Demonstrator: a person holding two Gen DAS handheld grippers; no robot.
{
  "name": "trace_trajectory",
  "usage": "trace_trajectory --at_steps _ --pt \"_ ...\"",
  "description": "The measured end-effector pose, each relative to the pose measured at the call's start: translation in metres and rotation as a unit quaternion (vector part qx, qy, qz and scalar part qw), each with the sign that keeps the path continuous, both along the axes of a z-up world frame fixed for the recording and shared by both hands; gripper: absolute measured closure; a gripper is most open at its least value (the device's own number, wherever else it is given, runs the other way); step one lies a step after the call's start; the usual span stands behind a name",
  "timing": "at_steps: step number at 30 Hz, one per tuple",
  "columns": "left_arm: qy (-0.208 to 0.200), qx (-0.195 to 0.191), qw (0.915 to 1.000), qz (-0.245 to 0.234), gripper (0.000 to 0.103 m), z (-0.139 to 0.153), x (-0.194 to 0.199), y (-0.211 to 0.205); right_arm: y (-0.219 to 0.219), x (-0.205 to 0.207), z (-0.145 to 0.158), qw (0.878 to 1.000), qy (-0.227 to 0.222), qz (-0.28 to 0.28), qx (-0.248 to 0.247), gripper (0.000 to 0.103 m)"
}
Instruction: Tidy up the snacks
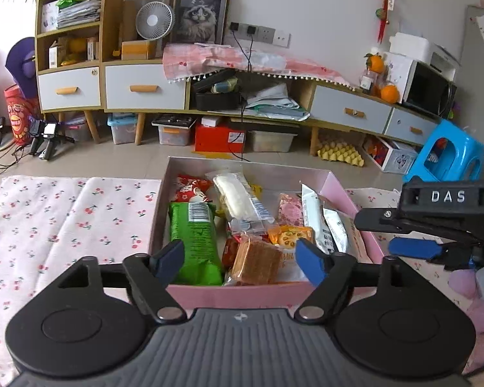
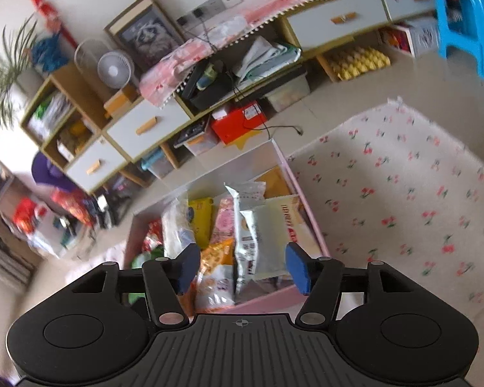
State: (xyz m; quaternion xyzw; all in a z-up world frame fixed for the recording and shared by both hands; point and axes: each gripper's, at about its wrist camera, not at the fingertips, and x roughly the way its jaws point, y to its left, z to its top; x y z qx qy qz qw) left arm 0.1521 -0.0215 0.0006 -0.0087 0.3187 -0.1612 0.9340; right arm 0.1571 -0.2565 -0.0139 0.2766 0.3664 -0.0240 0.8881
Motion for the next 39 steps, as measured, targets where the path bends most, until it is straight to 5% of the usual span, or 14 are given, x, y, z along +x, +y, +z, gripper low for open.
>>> trace_trajectory --at_steps 11,30,39 --pt "0.041 0.037 0.9984 -0.01 0.001 0.01 -0.032 0.015 -0.005 -0.038 0.016 0.994 0.054 0.052 -0.081 0.028" --pt "0.136 0.06 0.9888 0.016 0.001 0.009 -0.078 0.038 0.031 -0.118 0.031 0.981 0.081 0.085 -0.155 0.016" --pt "0.134 0.082 0.9872 0.031 0.001 0.009 -0.087 0.041 0.04 -0.126 0.029 0.981 0.084 0.082 -0.157 0.016"
